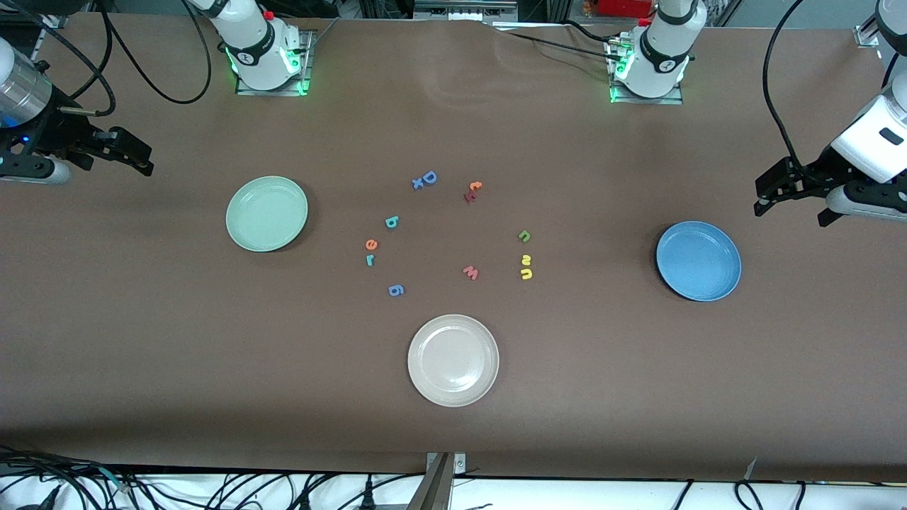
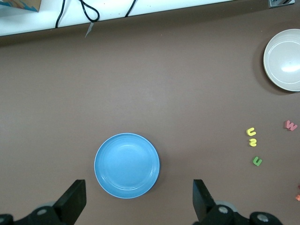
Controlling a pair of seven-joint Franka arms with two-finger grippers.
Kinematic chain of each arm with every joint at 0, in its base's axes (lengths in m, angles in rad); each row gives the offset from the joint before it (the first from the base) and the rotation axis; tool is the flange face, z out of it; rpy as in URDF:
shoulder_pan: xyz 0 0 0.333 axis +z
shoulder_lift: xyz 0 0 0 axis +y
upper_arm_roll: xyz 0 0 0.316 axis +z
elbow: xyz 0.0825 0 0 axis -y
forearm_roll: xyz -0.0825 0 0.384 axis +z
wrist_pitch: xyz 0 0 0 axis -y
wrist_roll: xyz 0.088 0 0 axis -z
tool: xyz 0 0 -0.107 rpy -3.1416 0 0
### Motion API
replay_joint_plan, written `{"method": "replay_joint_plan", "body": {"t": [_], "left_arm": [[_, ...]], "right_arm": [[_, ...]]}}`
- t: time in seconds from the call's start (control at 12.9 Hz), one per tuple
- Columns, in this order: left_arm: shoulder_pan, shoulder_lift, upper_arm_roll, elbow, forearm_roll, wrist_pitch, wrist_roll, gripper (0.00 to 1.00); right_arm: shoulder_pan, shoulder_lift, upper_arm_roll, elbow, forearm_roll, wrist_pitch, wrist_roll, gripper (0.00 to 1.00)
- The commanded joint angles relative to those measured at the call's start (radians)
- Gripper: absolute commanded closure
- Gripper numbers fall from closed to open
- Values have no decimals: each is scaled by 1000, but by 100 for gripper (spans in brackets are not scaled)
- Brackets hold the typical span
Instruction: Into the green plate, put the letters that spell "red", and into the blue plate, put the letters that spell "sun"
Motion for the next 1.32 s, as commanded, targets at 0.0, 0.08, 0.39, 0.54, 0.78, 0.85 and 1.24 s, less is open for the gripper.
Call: {"method": "replay_joint_plan", "body": {"t": [0.0, 0.08, 0.39, 0.54, 0.78, 0.85, 1.24], "left_arm": [[8, 12, -2, 32, -34, -38, 28, 0], [2, 11, -3, 32, -48, -46, 16, 0], [-1, 12, -3, 33, -48, -48, 14, 0], [0, 14, -2, 33, -49, -48, 13, 0], [0, 14, -2, 33, -49, -48, -33, 0], [0, 14, -2, 33, -49, -48, -42, 0], [0, 16, -2, 33, -45, -46, -41, 0]], "right_arm": [[8, 1, -11, 6, 19, 6, 14, 0], [6, 9, -12, 11, 25, 12, 13, 0], [8, 9, -11, 11, 24, 5, 9, 0], [8, 9, -11, 11, 25, 5, 7, 0], [8, 7, -11, 11, 25, 3, 10, 0], [8, 7, -11, 11, 25, 3, 12, 0], [8, 7, -11, 11, 25, 3, 12, 0]]}}
